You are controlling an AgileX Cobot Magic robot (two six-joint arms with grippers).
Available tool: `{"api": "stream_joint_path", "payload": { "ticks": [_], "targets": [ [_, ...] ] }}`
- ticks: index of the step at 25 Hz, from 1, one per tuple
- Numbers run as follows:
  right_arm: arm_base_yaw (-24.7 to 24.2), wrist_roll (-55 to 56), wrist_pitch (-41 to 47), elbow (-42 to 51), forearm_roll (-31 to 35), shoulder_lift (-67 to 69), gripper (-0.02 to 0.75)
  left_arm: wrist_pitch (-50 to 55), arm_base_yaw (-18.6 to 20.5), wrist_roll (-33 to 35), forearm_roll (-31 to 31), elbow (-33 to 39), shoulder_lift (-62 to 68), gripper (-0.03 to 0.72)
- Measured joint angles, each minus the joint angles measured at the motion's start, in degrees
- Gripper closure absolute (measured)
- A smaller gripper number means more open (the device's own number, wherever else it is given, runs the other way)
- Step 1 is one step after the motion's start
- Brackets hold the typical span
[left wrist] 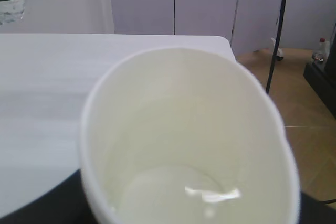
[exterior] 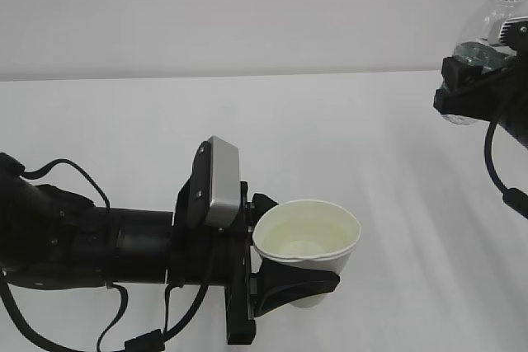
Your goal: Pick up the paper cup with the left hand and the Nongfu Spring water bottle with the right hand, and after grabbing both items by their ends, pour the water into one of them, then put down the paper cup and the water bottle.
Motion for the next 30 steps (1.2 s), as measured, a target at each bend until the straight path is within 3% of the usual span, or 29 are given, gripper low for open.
{"api": "stream_joint_path", "payload": {
  "ticks": [22,30],
  "targets": [
    [0.00,2.38,2.58,0.00,0.00,0.00,0.275,0.00,0.00,0.00,-2.63,0.00,0.00,0.279],
    [0.00,2.58,2.67,0.00,0.00,0.00,0.275,0.00,0.00,0.00,-8.80,0.00,0.00,0.279]
  ]
}}
